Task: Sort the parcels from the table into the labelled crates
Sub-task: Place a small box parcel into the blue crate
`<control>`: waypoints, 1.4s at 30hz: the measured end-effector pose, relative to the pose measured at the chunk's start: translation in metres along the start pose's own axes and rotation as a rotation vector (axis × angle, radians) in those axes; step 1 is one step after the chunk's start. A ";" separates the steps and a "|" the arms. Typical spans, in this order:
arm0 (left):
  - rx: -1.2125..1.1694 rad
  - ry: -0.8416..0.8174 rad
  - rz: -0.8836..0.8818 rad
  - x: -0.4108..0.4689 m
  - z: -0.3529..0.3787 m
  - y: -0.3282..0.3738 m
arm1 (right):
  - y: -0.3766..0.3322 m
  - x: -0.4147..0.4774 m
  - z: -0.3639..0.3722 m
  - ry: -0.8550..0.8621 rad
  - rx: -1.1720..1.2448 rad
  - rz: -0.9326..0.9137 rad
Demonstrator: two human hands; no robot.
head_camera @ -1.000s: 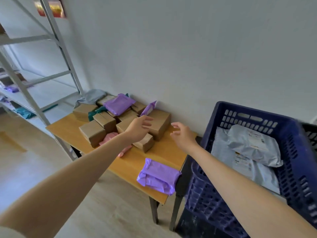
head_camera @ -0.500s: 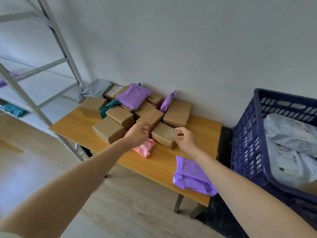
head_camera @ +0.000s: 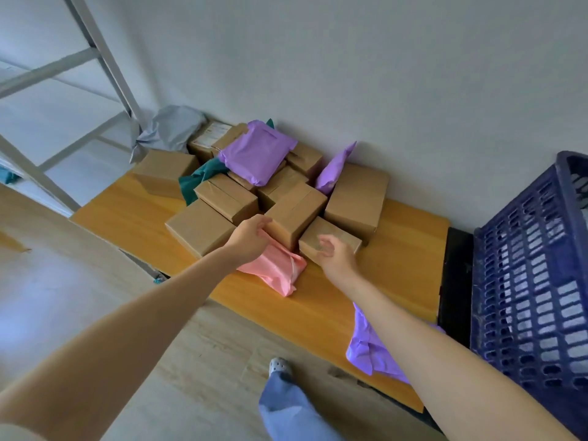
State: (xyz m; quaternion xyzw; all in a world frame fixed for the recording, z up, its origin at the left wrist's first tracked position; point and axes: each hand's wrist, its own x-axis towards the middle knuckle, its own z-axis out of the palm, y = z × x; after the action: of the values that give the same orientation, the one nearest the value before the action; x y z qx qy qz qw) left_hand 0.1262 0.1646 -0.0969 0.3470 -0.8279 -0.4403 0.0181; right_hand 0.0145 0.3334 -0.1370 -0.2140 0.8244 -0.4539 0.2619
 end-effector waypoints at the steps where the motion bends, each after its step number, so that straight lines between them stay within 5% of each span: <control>1: 0.004 -0.003 -0.009 0.010 0.000 -0.003 | 0.001 0.009 0.004 -0.004 0.010 0.013; 12: -0.021 -0.050 -0.103 0.098 0.005 -0.014 | 0.002 0.093 0.041 -0.006 0.347 0.255; 23: -0.119 -0.201 -0.222 0.143 0.014 -0.020 | -0.011 0.102 0.058 0.084 0.388 0.338; 42: -0.254 -0.416 0.070 0.160 -0.034 -0.015 | -0.093 0.075 0.064 0.485 0.511 0.278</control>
State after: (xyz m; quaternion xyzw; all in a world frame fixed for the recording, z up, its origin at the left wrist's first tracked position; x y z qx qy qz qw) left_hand 0.0245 0.0402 -0.1307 0.2150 -0.7633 -0.6019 -0.0942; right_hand 0.0080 0.2021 -0.1035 0.0858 0.7439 -0.6423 0.1632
